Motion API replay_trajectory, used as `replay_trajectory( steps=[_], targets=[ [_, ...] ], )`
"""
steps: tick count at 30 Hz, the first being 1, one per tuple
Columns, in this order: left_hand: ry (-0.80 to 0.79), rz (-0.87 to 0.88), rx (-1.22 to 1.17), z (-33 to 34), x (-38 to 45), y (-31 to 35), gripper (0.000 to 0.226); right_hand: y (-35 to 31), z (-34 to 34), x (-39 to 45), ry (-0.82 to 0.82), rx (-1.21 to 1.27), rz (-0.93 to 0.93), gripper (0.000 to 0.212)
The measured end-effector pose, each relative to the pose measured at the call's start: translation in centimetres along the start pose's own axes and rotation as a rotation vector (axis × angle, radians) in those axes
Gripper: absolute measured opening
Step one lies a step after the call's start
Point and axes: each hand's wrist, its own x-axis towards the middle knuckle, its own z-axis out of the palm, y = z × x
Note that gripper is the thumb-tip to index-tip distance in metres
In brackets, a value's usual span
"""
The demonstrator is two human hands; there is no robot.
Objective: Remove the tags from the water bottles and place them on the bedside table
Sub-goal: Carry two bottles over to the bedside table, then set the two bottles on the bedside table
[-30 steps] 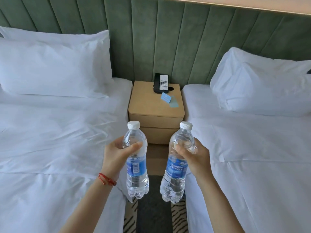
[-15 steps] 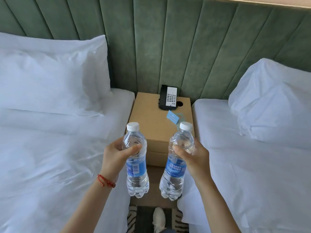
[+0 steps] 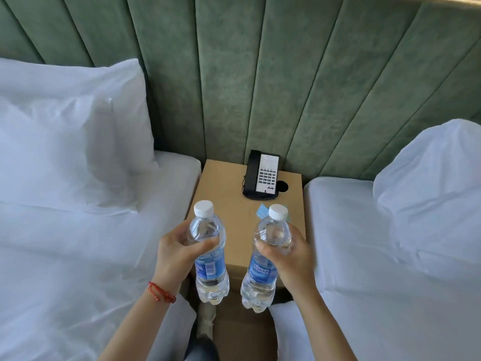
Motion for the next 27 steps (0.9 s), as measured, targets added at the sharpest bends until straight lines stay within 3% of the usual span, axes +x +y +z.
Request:
replay_trajectory(
  steps=[6, 11, 17, 27],
  targets=[
    [-0.054, -0.033, -0.047, 0.2, 9.3, -2.1, 0.049, 0.9, 3.8, 7.3, 0.003, 0.053, 0.073, 0.061],
    [-0.095, -0.07, -0.057, 0.0, 16.9, -4.0, 0.058, 2.5, 7.1, 13.3, -0.02, 0.063, 0.143, 0.081],
    [-0.136, -0.155, -0.017, 0.0, 23.9, -6.9, 0.057, 5.3, 9.8, 19.1, 0.044, 0.057, 0.199, 0.062],
    [-0.048, -0.247, 0.071, 0.7, 31.6, -13.2, 0.063, 11.2, 12.7, 26.6, 0.035, -0.026, 0.263, 0.064]
  ],
)
